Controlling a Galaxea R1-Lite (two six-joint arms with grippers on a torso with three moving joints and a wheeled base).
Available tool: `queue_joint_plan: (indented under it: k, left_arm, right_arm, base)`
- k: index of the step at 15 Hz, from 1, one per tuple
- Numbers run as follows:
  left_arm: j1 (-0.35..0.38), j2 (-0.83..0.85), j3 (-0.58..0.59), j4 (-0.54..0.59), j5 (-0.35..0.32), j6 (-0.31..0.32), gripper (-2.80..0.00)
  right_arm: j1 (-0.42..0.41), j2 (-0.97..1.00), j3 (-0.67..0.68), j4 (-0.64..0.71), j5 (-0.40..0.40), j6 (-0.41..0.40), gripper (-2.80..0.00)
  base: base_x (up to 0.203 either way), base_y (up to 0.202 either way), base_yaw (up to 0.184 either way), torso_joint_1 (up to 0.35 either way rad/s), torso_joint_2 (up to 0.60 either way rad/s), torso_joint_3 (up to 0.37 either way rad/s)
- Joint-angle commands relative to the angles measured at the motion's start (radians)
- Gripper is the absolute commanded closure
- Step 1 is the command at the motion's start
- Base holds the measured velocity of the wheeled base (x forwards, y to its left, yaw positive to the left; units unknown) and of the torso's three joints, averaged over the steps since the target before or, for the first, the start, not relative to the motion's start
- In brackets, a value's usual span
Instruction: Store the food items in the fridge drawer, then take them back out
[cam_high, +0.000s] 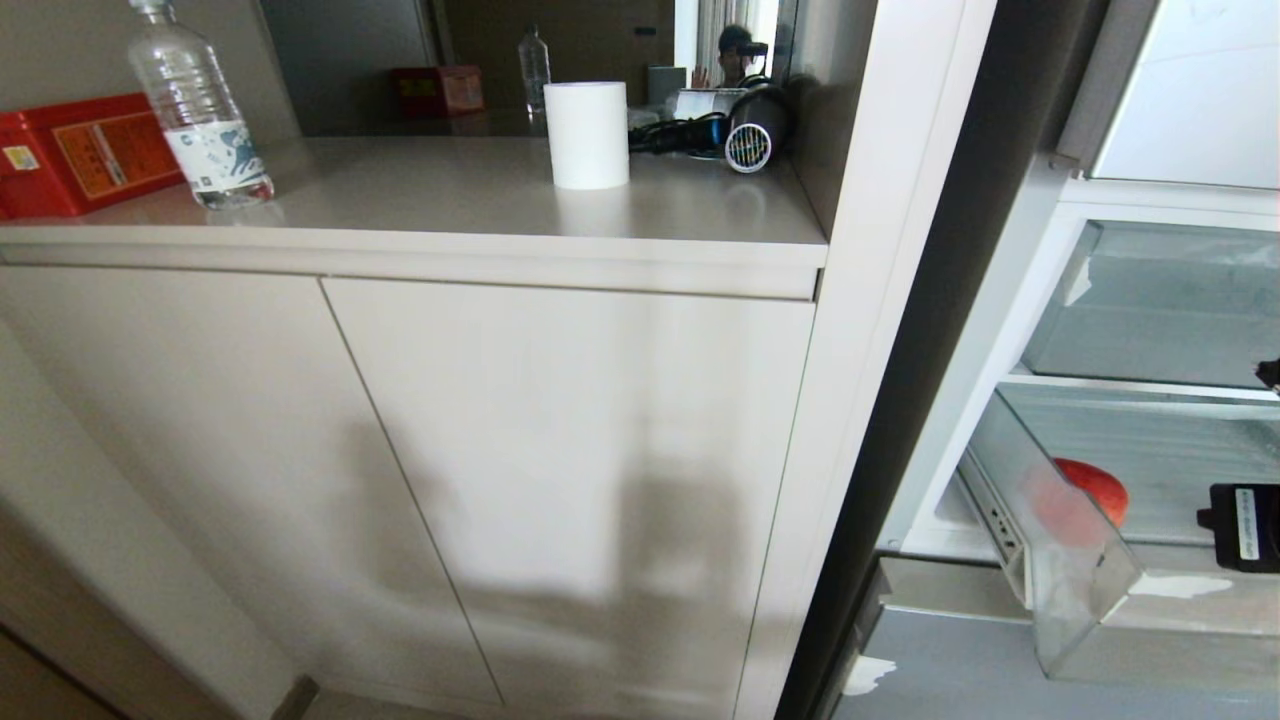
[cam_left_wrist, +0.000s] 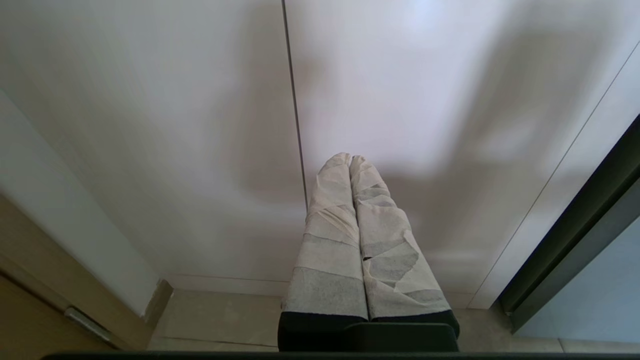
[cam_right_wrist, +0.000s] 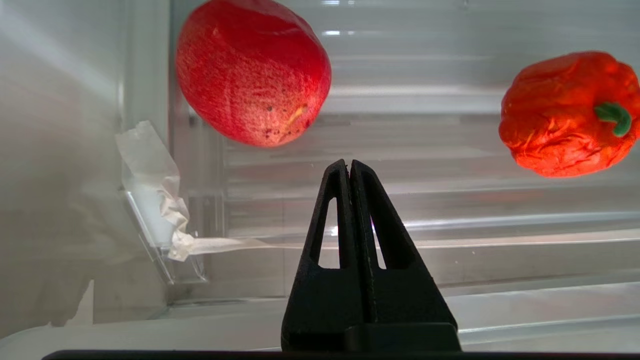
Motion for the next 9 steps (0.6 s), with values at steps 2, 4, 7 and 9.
queue_joint_plan:
  k: [2, 4, 7, 9]
  left_arm:
    - [0.001, 0.0, 0.0, 0.0, -0.001, 0.0, 0.0]
    - [0.001, 0.0, 0.0, 0.0, 0.0, 0.0, 0.0]
    - [0.001, 0.0, 0.0, 0.0, 0.001, 0.0, 0.0]
    - [0.001, 0.0, 0.0, 0.0, 0.0, 0.0, 0.0]
  right_arm:
    - [-0.003, -0.057, 0.024, 0.015, 0.016, 0.002, 0.0]
    - [-0.005, -0.098, 0.037, 0.057, 0.022, 0.002, 0.0]
    - [-0.005, -0.17, 0.039, 0.126, 0.027, 0.0, 0.0]
    - [-0.004, -0.237, 0.036, 0.211, 0.027, -0.003, 0.0]
  base:
    - [0.0, 0.0, 0.0, 0.0, 0.0, 0.0]
    - [0.0, 0.0, 0.0, 0.0, 0.0, 0.0]
    - [0.0, 0.0, 0.0, 0.0, 0.0, 0.0]
    - [0.0, 0.0, 0.0, 0.0, 0.0, 0.0]
